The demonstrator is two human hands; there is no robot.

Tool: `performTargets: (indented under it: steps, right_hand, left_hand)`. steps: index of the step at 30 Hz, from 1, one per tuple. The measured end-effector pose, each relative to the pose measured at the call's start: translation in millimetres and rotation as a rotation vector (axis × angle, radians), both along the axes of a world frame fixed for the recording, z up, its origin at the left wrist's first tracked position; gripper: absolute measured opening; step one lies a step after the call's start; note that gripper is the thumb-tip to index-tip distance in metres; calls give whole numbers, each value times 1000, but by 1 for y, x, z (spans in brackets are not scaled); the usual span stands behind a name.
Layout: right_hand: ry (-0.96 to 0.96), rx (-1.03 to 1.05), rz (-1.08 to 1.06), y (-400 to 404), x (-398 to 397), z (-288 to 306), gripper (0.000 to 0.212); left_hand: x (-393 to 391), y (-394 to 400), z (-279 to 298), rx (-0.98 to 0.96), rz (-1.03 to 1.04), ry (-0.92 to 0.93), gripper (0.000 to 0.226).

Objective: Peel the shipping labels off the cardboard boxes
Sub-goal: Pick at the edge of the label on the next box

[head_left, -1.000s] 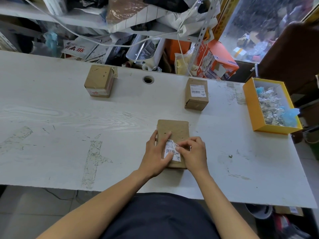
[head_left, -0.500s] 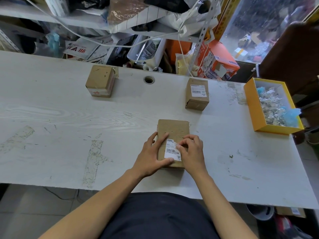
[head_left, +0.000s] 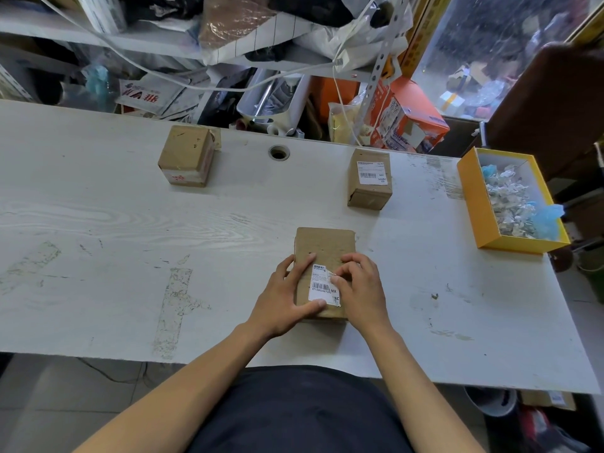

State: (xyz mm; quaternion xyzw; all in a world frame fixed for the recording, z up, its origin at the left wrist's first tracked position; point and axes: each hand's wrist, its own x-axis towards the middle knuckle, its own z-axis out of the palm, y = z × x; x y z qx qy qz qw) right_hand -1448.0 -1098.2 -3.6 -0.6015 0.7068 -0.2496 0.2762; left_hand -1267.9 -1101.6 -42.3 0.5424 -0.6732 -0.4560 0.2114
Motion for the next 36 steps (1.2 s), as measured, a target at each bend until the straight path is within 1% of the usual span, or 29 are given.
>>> performTargets:
  steps: [18,36]
  right_hand:
    - [-89,28,-25,0,-1,-2,10]
    - [-79,41,-8,0,-2,0,11]
  left_hand:
    - [1,1,0,5,12,2,88]
    - [0,0,0,15,12,2,88]
